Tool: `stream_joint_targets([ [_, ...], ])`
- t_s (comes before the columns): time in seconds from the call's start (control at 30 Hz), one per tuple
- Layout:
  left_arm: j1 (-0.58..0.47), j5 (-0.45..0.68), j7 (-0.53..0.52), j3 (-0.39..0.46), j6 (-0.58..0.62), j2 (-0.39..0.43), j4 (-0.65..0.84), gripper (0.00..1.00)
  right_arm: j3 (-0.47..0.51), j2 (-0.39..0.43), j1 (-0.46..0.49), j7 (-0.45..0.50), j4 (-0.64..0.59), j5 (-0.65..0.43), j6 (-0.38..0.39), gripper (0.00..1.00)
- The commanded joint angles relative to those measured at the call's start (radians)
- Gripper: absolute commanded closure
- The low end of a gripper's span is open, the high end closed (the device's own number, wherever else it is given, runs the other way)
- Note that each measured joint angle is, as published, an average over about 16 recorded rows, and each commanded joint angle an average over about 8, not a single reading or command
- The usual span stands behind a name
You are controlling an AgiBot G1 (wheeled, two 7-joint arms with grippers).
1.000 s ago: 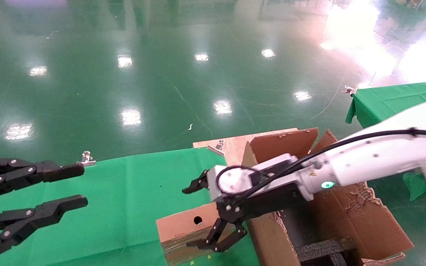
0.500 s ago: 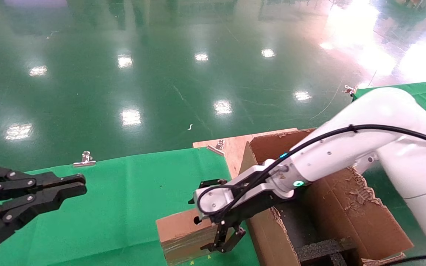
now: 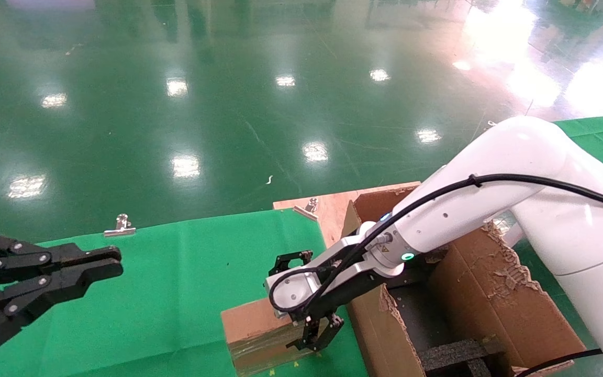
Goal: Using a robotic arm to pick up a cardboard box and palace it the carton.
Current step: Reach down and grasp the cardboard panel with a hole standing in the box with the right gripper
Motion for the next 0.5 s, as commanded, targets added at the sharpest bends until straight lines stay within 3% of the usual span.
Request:
stream_joint_targets([
  [0.03, 0.000, 0.000, 0.000, 0.000, 0.000, 0.000, 0.000, 0.00, -0.004, -0.002, 0.003, -0.002, 0.003, -0.008, 0.000, 1.00],
  [0.5, 0.000, -0.001, 0.000, 0.000, 0.000, 0.000, 0.000, 0.00, 0.004, 0.003, -0.003, 0.002, -0.002, 0.008, 0.001, 1.00],
])
